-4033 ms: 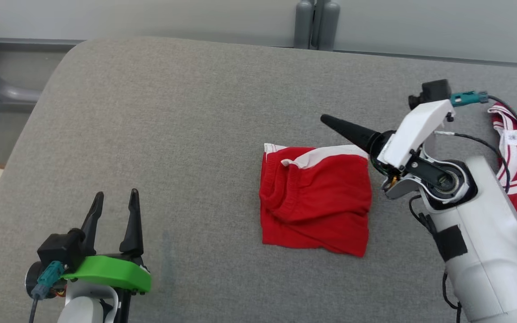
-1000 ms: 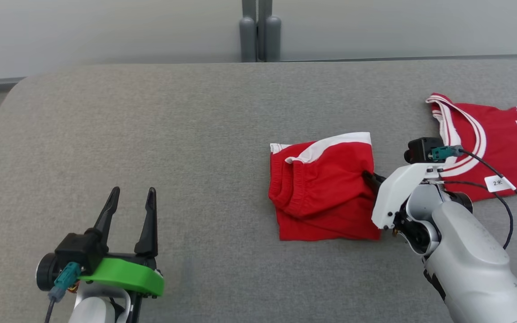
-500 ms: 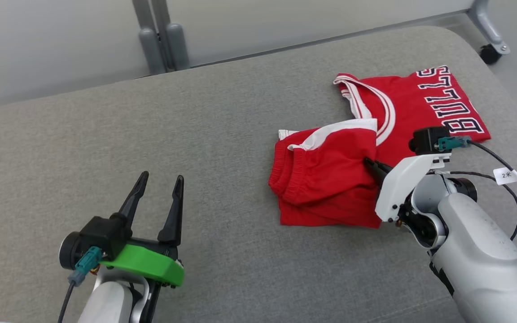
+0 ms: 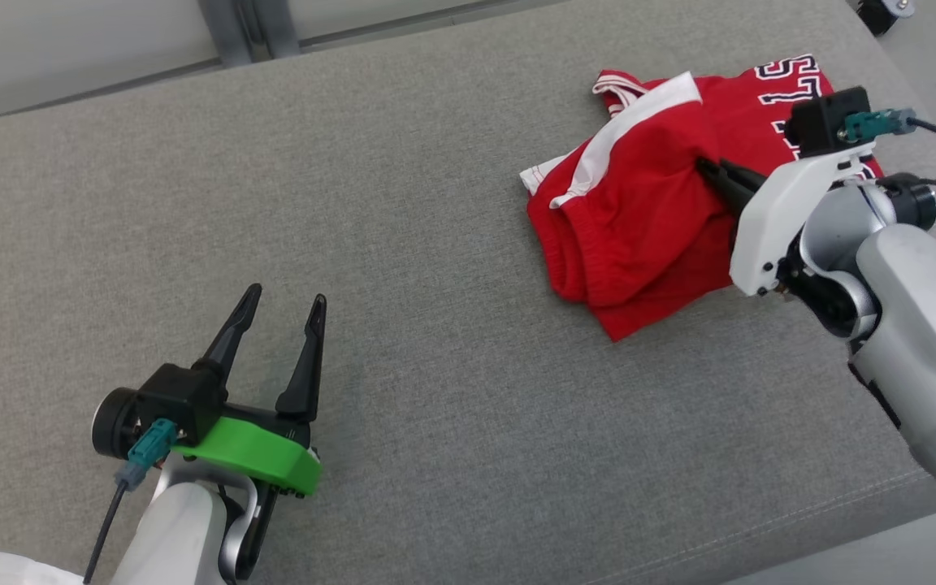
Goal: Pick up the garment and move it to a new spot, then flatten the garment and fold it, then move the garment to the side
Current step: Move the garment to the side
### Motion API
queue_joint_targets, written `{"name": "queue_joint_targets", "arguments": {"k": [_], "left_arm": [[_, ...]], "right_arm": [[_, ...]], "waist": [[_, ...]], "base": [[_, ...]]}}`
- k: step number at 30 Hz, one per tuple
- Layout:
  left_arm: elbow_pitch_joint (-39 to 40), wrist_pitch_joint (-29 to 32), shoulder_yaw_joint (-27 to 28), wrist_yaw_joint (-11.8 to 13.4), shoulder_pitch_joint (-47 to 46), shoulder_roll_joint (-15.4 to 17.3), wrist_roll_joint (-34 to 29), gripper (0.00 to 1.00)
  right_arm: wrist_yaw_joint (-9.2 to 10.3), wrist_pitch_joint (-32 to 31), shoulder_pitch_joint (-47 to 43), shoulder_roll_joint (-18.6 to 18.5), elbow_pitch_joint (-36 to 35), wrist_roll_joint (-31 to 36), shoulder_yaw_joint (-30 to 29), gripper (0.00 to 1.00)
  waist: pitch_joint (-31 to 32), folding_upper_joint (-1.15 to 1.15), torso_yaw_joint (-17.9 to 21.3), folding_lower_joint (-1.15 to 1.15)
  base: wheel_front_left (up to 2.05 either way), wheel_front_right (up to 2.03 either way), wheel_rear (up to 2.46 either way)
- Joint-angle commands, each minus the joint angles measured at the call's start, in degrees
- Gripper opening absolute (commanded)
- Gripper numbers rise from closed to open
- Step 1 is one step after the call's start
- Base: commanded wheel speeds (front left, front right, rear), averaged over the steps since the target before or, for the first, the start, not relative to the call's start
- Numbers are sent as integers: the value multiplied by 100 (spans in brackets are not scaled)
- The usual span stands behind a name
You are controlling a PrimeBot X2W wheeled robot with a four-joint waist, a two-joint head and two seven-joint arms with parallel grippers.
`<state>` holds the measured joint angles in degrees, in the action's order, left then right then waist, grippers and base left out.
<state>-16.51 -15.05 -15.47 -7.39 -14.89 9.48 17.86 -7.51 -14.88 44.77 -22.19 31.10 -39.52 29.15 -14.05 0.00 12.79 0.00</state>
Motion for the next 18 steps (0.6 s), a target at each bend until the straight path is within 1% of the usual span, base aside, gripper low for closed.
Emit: {"name": "queue_joint_targets", "arguments": {"k": [1, 3, 4, 6, 11, 14, 18], "left_arm": [[1, -13, -4, -18, -132, 63, 21, 100], [-2, -13, -14, -18, -171, 92, 21, 100], [2, -13, -23, -18, -193, 100, 18, 100], [9, -13, -41, -18, -230, 119, 11, 100], [30, -13, -42, -18, -304, 192, 3, 100], [30, -13, -75, -18, -389, 209, -6, 100], [1, -13, -147, -18, -466, 228, -4, 100]], "right_arm": [[4, -52, 160, -202, -125, -51, 201, 0], [7, -45, 309, -503, -220, -116, 388, 0], [7, -62, 355, -594, -249, -204, 433, 0], [7, -103, 484, -880, -270, -191, 553, 0], [7, 102, 710, -1353, -146, -348, 486, 0], [7, 300, 782, -1499, 145, -469, 286, 0], [7, 512, 727, -1467, 678, -656, 50, 0]], "waist": [[-370, 0, -226, 0], [-482, 0, -253, 0], [-536, 0, -267, 0], [-626, 0, -290, 0], [-819, 0, -277, 0], [-913, 0, -293, 0], [-1004, 0, -344, 0]], "base": [[0, 0, 0], [0, 0, 0], [0, 0, 0], [0, 0, 0], [0, 0, 0], [0, 0, 0], [0, 0, 0]]}}
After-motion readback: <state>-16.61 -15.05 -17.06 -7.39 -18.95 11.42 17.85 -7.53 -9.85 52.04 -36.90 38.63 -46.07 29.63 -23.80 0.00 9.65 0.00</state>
